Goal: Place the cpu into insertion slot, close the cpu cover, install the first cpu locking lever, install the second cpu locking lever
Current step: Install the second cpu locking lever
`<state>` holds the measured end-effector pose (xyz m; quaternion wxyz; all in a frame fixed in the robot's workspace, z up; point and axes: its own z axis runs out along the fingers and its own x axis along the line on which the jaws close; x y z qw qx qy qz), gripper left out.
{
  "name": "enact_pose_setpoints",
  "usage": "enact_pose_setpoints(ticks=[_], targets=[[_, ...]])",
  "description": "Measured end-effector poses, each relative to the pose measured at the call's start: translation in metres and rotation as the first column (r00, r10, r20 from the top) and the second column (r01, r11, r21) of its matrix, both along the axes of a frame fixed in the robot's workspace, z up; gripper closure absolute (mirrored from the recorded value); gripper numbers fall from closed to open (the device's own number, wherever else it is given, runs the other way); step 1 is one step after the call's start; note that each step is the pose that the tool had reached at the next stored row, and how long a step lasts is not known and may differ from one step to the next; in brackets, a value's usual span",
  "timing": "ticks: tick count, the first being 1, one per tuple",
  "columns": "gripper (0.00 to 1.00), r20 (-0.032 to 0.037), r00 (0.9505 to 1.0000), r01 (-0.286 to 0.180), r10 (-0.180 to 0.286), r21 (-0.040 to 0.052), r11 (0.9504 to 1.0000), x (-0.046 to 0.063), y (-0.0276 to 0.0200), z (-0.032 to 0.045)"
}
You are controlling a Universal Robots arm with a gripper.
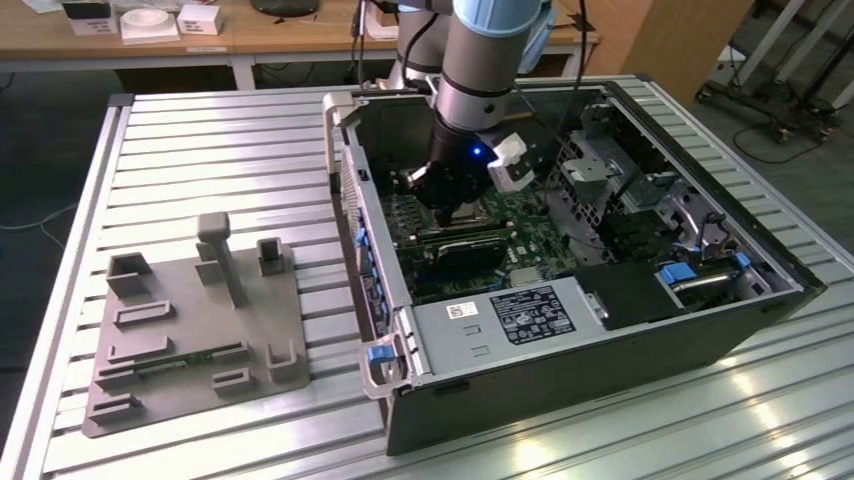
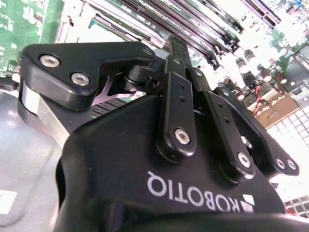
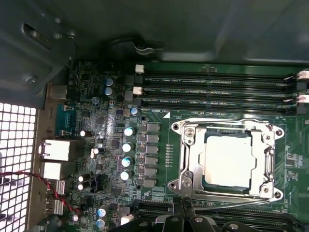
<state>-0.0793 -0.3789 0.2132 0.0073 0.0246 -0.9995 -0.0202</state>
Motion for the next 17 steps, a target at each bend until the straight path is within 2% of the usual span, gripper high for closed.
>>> enact_pose_setpoints(ticks=[11, 17], targets=[[0.90, -0.0001, 1.0000, 0.000, 0.000, 0.0004, 1.0000, -0.0011, -0.0001, -0.0064], [0.90, 0.0001, 1.0000, 0.000, 0.000, 0.0082, 1.0000, -0.0015, 0.0000, -0.0087]])
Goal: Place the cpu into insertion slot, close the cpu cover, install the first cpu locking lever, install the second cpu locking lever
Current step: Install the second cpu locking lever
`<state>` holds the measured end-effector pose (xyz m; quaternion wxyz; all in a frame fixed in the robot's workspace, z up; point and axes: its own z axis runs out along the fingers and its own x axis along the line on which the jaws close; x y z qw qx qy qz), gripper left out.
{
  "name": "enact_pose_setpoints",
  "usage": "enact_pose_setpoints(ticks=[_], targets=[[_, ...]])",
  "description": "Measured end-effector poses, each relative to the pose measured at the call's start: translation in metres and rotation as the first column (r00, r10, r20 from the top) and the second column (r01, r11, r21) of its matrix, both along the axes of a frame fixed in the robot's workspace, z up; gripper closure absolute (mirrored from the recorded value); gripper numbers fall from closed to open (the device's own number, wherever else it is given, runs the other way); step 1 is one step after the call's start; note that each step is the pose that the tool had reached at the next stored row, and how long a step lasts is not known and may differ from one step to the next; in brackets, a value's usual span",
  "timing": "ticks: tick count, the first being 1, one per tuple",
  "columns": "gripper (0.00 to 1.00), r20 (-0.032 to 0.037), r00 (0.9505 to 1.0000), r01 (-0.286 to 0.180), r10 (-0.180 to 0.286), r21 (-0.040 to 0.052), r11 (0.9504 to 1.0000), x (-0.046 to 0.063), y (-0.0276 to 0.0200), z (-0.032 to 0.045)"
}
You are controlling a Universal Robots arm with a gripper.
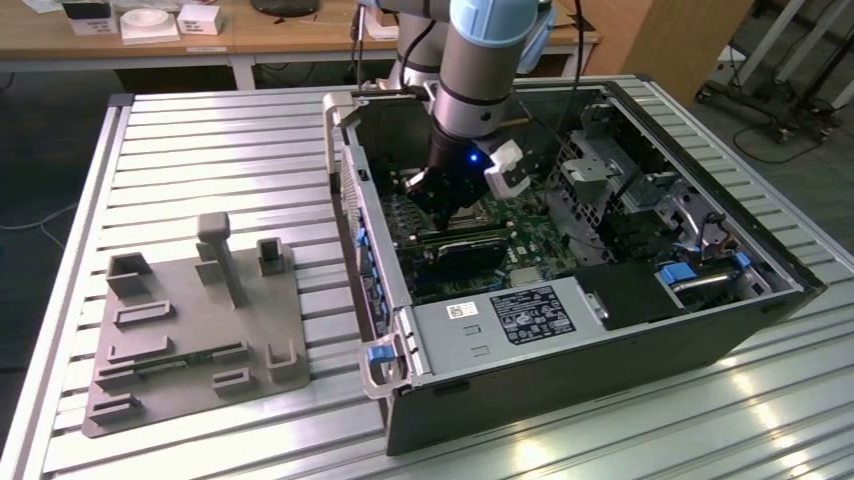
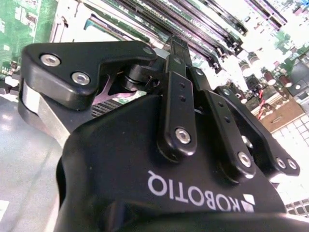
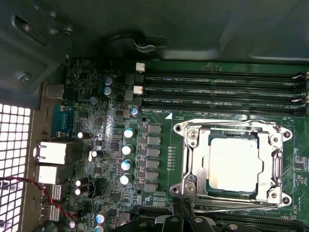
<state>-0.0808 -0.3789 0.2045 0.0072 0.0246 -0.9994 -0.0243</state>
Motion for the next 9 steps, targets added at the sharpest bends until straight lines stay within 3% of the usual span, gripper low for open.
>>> enact_pose_setpoints(ticks=[9], targets=[[0.90, 0.0005, 1.0000, 0.000, 0.000, 0.0105, 0.9999, -0.0024, 0.0000, -0.0028]])
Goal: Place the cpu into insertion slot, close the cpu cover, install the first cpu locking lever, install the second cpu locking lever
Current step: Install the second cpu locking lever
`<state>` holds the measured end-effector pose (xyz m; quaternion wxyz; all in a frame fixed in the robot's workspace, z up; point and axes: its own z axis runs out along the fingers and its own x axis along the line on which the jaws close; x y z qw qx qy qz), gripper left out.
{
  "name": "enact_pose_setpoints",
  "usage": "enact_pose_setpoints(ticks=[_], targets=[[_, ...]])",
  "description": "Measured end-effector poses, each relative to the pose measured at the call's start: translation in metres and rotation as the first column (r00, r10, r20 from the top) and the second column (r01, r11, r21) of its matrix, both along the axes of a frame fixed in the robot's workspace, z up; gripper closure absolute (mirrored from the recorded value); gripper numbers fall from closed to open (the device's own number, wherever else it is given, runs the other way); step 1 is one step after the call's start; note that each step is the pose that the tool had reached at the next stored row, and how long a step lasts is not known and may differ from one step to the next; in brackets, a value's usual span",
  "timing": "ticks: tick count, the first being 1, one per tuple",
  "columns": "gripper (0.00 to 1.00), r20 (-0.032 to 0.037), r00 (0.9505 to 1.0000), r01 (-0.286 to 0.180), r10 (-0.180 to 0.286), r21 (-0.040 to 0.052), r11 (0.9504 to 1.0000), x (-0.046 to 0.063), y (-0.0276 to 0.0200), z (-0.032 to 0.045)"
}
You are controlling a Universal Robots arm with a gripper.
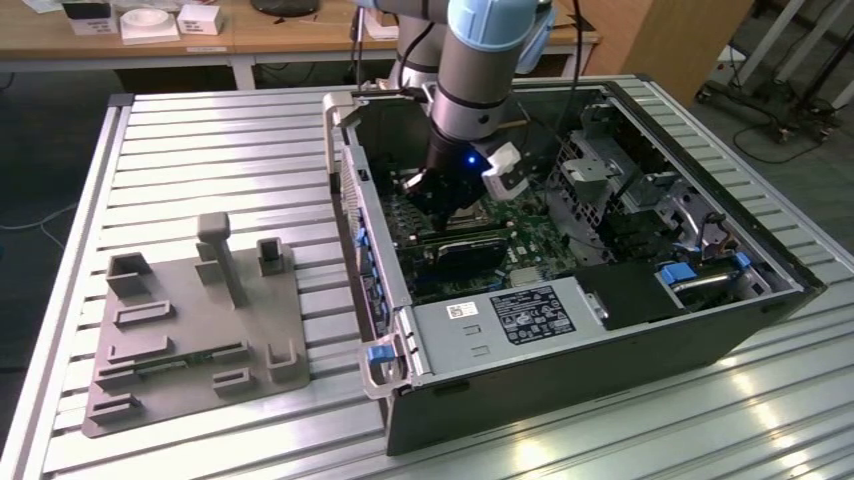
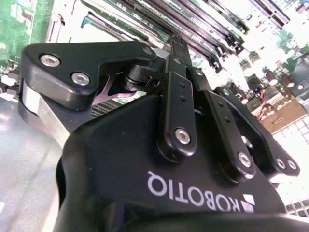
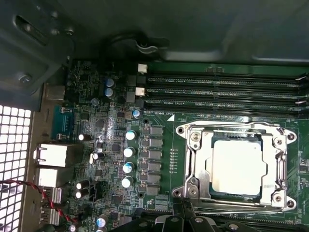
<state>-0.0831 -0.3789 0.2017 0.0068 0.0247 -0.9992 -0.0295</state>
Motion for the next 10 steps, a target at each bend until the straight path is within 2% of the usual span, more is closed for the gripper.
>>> enact_pose_setpoints(ticks=[10], targets=[[0.90, 0.0000, 1.0000, 0.000, 0.000, 0.0205, 0.9998, -0.0006, 0.0004, -0.0028]])
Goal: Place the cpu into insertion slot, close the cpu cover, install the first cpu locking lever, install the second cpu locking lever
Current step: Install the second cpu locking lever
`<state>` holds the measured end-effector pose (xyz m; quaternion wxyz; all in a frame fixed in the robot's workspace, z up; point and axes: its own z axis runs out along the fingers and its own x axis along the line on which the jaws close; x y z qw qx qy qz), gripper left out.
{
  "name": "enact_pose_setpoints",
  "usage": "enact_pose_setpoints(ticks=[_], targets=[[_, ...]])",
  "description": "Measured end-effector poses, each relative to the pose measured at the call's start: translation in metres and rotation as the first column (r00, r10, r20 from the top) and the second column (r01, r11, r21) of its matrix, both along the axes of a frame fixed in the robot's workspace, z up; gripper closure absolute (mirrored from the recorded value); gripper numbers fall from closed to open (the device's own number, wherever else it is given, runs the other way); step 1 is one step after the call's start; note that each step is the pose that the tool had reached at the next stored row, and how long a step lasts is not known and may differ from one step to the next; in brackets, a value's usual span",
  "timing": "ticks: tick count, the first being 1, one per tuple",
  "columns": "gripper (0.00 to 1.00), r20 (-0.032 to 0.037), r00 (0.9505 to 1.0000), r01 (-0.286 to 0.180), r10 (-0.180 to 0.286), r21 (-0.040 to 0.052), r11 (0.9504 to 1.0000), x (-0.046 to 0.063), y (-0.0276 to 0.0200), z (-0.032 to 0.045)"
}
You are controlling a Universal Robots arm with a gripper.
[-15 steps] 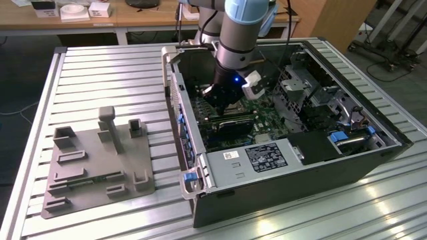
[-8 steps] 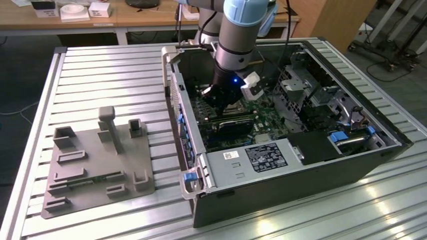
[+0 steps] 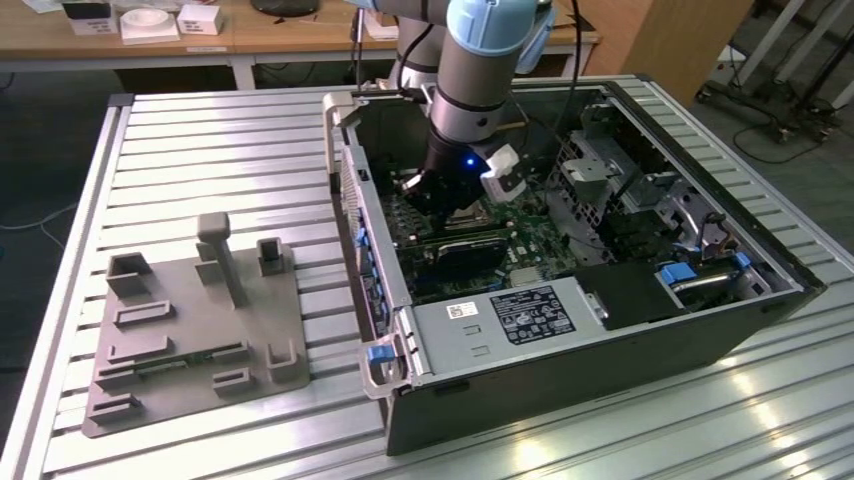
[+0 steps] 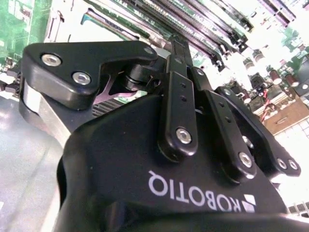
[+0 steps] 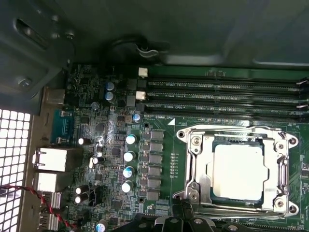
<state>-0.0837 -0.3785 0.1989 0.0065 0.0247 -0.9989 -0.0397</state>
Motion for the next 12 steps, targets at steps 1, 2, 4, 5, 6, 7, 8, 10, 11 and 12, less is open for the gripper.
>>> enact_pose_setpoints(ticks=[1, 2, 4, 5, 6, 7, 8, 10, 11, 12], targets=[[0.90, 0.0008, 1.0000, 0.000, 0.000, 0.0024, 1.0000, 0.0001, 0.0003, -0.0004], [0.90, 0.0007, 1.0000, 0.000, 0.000, 0.0030, 1.0000, 0.0001, 0.0004, -0.0003], [0.90, 0.0003, 1.0000, 0.000, 0.000, 0.0041, 1.0000, 0.0001, 0.0003, -0.0001], [0.90, 0.0001, 1.0000, 0.000, 0.000, 0.0043, 1.0000, 0.0001, 0.0004, -0.0001], [0.90, 0.0001, 1.0000, 0.000, 0.000, 0.0044, 1.0000, 0.0001, 0.0004, -0.0001], [0.90, 0.0000, 1.0000, 0.000, 0.000, 0.0044, 1.0000, 0.0000, 0.0004, -0.0003], [0.90, 0.0001, 1.0000, 0.000, 0.000, 0.0048, 1.0000, 0.0001, 0.0004, -0.0007], [0.90, 0.0004, 1.0000, 0.000, 0.000, 0.0051, 1.0000, 0.0001, 0.0005, -0.0022], [0.90, 0.0001, 1.0000, 0.000, 0.000, 0.0046, 1.0000, 0.0000, 0.0004, -0.0025], [0.90, -0.0004, 1.0000, 0.000, 0.000, 0.0043, 1.0000, -0.0001, 0.0003, -0.0034]])
